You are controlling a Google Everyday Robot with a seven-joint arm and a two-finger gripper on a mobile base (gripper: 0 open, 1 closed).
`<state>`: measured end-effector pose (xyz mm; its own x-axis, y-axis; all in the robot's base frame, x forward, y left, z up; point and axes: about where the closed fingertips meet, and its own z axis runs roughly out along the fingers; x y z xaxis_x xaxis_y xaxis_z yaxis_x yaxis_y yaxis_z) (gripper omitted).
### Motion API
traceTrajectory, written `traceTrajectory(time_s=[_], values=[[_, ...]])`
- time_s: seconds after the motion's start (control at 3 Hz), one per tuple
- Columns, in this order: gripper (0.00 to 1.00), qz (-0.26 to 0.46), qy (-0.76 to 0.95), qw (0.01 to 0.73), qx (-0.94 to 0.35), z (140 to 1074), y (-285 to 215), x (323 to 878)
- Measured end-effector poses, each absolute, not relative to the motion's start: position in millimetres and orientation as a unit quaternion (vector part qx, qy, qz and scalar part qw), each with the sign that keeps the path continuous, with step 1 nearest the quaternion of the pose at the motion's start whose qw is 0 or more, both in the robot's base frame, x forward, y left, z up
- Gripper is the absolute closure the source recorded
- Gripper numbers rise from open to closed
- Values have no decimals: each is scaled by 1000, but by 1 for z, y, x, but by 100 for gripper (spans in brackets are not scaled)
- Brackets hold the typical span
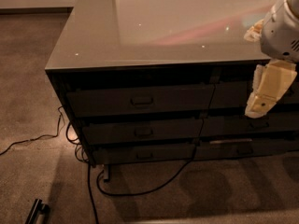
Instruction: Open top drawer
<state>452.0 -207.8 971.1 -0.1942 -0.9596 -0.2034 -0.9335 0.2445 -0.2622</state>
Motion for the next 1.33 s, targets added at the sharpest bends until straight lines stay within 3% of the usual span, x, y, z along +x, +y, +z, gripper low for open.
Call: traceTrajectory(time_s=[0.67, 1.33], values=[[0, -36, 733, 171, -658, 925, -154, 490], [0, -65, 690, 126, -710, 865, -88, 547]])
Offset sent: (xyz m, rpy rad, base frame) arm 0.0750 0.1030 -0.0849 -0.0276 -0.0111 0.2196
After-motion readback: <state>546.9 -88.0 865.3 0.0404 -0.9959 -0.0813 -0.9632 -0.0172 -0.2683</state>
